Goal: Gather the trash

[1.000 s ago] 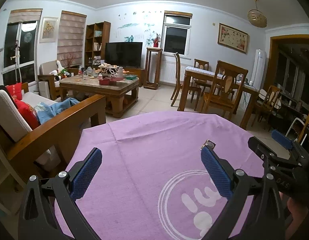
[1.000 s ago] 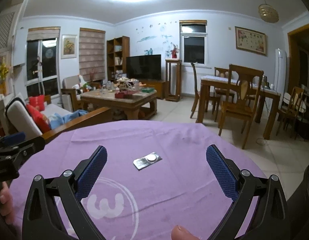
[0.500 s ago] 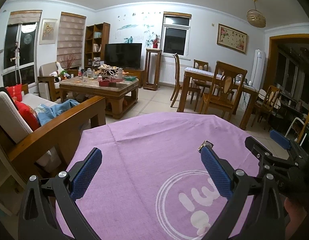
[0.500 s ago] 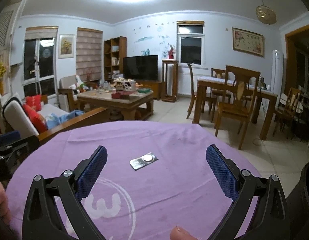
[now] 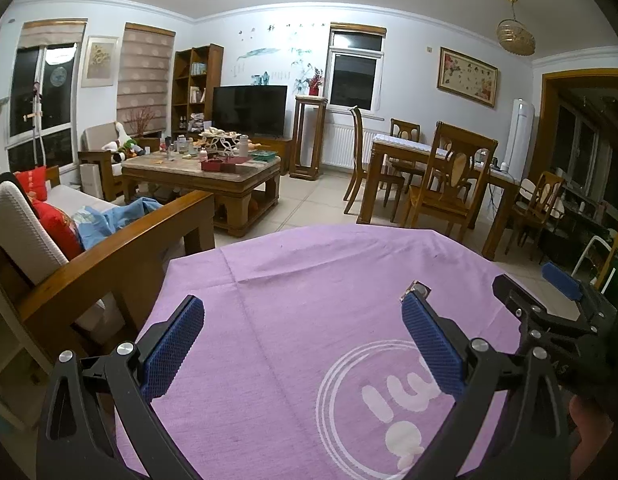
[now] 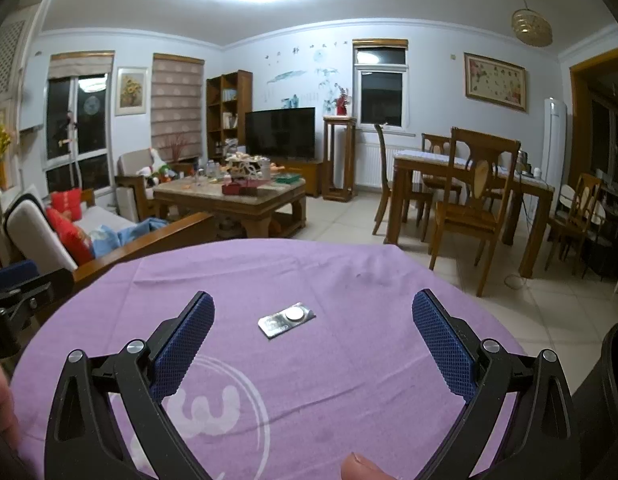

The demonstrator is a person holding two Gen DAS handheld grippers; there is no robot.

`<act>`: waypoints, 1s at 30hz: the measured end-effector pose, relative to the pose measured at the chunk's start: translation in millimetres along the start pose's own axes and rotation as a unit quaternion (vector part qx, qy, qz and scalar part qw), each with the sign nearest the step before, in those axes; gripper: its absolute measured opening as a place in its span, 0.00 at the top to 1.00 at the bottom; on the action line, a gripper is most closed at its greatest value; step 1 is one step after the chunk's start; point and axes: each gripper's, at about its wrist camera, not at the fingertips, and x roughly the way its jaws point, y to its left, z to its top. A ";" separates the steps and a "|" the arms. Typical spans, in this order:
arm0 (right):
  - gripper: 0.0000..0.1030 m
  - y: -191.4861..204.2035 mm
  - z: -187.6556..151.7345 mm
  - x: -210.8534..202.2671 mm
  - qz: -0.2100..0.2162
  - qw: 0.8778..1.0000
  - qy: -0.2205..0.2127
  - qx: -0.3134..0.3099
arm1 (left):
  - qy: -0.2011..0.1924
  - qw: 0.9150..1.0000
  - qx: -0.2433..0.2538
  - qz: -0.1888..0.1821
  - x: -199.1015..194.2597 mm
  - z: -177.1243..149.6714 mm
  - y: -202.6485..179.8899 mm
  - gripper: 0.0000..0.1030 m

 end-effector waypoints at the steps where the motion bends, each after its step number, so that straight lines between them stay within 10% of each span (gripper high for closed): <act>1: 0.05 -1.5 -0.4 0.8 0.000 1.000 0.001 0.000 | 0.000 1.000 0.000 -0.001 0.4 0.6 0.6 0.05; 30: 0.05 -5.9 -0.8 0.3 0.001 1.000 0.003 0.000 | 0.004 1.000 -0.004 -0.004 -4.4 -7.7 11.7 0.05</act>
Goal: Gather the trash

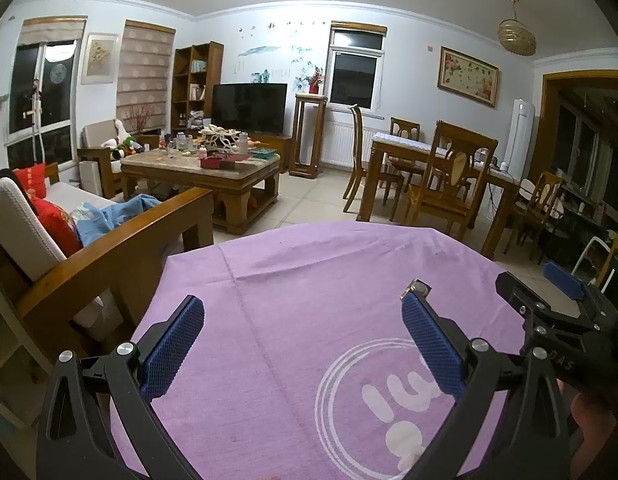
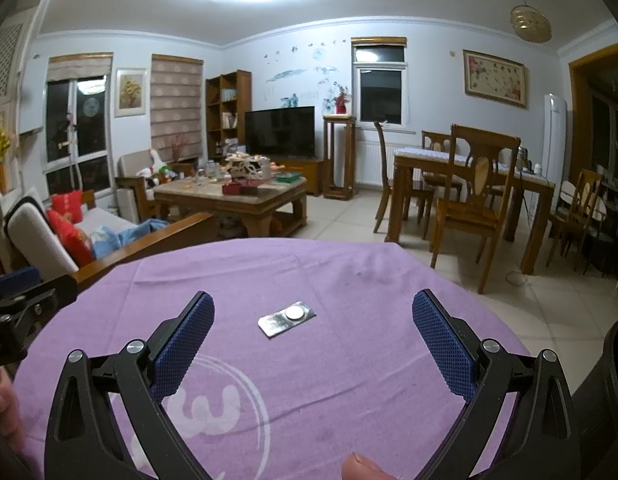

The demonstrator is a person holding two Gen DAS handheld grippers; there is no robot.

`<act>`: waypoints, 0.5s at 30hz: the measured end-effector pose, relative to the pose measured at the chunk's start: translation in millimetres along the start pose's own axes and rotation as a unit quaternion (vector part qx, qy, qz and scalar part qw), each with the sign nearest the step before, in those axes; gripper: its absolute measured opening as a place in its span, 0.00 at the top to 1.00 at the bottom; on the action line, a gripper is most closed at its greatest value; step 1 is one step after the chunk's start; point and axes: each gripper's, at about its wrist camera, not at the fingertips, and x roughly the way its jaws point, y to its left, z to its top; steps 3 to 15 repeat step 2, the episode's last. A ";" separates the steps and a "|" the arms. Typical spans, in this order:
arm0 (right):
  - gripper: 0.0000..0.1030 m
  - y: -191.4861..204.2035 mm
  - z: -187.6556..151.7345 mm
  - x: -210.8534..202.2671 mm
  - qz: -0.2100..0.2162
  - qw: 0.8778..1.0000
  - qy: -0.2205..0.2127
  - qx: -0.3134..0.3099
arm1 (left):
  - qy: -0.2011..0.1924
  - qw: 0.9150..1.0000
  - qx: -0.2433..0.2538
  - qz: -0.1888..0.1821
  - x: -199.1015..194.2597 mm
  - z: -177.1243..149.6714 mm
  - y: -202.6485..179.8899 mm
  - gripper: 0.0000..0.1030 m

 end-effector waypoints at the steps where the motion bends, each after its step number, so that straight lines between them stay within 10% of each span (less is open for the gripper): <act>1: 0.05 0.3 1.4 -0.9 0.000 1.000 0.000 0.000 | 0.000 1.000 -0.001 0.001 -0.7 0.0 1.7 0.05; 15: 0.05 0.5 1.1 -0.7 0.000 1.000 0.000 0.000 | -0.001 1.000 -0.001 0.001 -0.4 0.6 3.0 0.05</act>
